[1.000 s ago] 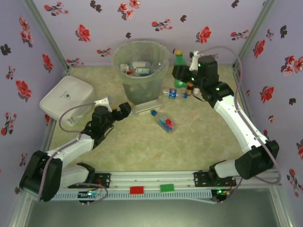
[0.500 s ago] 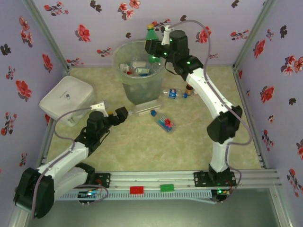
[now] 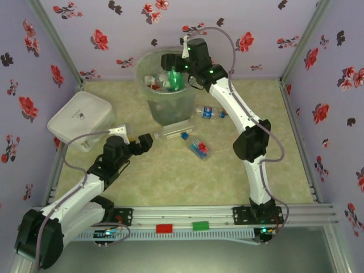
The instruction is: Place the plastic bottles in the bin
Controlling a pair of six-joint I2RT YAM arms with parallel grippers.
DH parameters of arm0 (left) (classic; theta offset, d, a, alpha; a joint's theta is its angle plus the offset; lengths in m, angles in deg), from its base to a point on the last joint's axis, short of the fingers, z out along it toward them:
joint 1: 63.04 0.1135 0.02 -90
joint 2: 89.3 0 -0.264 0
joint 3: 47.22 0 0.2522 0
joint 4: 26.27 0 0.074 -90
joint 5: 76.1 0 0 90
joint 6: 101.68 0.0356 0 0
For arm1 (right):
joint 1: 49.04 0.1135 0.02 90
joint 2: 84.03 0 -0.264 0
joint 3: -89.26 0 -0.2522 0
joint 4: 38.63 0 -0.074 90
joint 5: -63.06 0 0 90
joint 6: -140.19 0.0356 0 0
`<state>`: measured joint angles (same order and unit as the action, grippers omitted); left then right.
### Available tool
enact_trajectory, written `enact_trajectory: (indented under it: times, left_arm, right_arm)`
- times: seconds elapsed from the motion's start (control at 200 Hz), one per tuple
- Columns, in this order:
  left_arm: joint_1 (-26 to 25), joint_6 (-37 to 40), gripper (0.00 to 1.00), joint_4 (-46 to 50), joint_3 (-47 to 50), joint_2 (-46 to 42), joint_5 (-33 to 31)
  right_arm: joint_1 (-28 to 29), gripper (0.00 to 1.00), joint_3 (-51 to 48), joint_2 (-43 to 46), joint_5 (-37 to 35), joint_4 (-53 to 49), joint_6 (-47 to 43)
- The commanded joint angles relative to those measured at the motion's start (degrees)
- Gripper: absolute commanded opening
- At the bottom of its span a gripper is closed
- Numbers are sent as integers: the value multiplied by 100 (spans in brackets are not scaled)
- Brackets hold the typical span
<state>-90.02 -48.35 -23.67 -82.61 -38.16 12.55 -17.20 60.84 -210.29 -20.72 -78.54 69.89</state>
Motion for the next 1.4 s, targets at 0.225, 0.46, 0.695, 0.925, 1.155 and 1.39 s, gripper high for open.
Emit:
enact_trajectory:
  times: [0.225, 0.46, 0.695, 0.925, 1.155, 1.39]
  left_arm:
    - [22, 768, 100, 218, -440, 328, 582]
    - [-218, 1361, 100, 263, -1047, 1108, 855]
    - [-649, 1727, 100, 157, -1688, 2152, 853]
    - [-814, 2278, 100, 366, -2420, 3236, 822]
    - [-785, 3043, 100, 1044, -3291, 4049, 556]
    - [-563, 3442, 100, 1489, -3814, 4588, 474]
  right_arm:
    - [103, 100, -702, 1350, -86, -92, -592]
    - [113, 100, -3824, 3372, -514, 696, -530]
    - [105, 100, -6743, 5131, -1178, 1059, 77]
    - [104, 100, -8658, 5896, -1538, 1852, 899]
    - [104, 100, -9195, 5768, -1525, 2377, 1310]
    - [104, 99, -9434, 5832, -1652, 2528, 1367]
